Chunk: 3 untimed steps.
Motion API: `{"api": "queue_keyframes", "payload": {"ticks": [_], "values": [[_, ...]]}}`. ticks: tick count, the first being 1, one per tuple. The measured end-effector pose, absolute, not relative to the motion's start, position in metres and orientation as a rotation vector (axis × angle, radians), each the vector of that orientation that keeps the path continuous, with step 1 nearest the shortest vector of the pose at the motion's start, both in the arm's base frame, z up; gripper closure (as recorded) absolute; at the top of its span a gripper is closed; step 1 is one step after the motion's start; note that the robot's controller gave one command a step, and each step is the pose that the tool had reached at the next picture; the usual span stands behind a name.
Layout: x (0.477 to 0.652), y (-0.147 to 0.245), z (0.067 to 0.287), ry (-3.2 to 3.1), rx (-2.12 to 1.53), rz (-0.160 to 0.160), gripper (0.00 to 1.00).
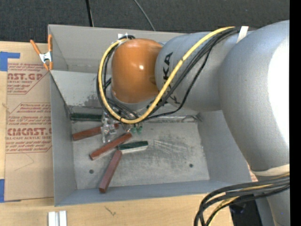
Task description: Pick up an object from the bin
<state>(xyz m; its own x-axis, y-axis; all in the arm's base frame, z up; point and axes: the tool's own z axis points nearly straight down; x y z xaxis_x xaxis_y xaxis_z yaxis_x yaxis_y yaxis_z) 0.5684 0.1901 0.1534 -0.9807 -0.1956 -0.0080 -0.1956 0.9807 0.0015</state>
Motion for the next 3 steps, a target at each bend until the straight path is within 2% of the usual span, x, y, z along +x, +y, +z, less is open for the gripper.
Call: {"api": "queue_keyframes", "payload": {"ticks": [1, 2, 3], "values": [[0.57, 0.214, 0.145, 3.138, -0.108, 0.003, 0.0], [0.571, 0.214, 0.145, 3.138, -0.107, 0.003, 0.0], [0.551, 0.193, 0.113, 3.126, -0.21, 0.005, 0.0]]}}
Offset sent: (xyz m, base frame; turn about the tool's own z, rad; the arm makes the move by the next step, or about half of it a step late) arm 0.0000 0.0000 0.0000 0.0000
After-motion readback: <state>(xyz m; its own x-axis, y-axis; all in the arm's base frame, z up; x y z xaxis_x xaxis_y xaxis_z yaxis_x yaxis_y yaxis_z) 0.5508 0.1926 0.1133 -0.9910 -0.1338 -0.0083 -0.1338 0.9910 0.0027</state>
